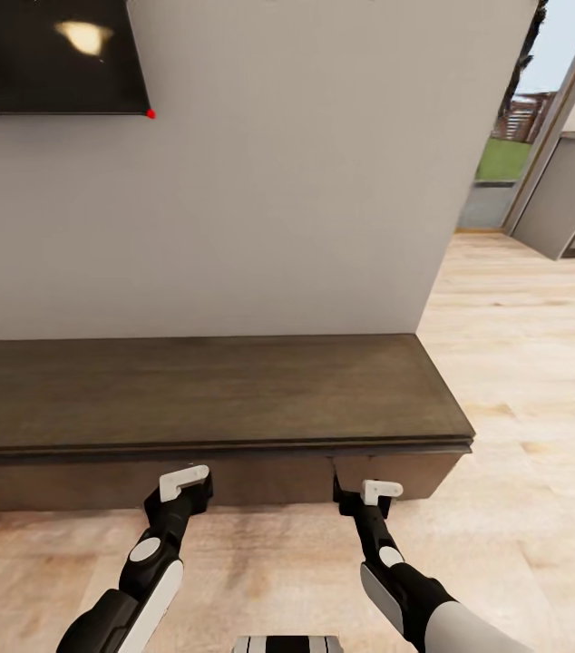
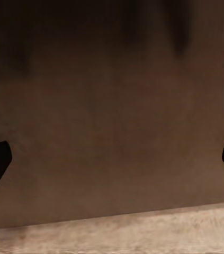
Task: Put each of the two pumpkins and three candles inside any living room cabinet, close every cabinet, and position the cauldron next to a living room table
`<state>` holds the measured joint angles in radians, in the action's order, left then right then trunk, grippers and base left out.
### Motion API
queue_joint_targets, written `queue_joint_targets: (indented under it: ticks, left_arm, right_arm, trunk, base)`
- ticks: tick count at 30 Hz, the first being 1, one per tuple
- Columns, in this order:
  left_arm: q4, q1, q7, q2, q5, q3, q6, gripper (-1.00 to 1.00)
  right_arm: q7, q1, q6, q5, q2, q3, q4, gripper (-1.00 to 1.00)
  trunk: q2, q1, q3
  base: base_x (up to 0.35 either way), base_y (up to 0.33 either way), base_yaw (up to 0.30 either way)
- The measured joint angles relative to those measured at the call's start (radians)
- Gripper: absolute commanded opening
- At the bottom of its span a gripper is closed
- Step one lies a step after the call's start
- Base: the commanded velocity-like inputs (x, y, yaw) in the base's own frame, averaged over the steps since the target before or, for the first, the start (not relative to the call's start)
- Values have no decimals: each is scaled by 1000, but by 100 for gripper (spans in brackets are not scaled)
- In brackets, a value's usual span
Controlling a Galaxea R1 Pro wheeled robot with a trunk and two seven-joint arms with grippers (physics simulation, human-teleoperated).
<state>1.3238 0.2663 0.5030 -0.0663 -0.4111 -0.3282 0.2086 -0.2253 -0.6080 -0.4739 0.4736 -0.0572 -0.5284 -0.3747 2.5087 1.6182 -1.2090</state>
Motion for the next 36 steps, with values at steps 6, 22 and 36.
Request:
queue_joint_targets:
  ticks: [6,22,36]
  left_arm:
    - [1,0,3,1,0,0,1,100]
    - [135,5,0,9,-91,95,513,100]
    - [197,17,1,11,-235,202,775,100]
  right_arm:
    - [-1,0,1,1,0,0,0,100]
    - [-4,0,440,19,9,31,-86,100]
    - [27,-1,879,33,0,270,-187,100]
  trunk:
    - [0,0,0]
    - [0,0,0]
    - [-2,-5,39]
  base:
    - [-261,0,0]
    - [-207,0,0]
    - [-4,0,0]
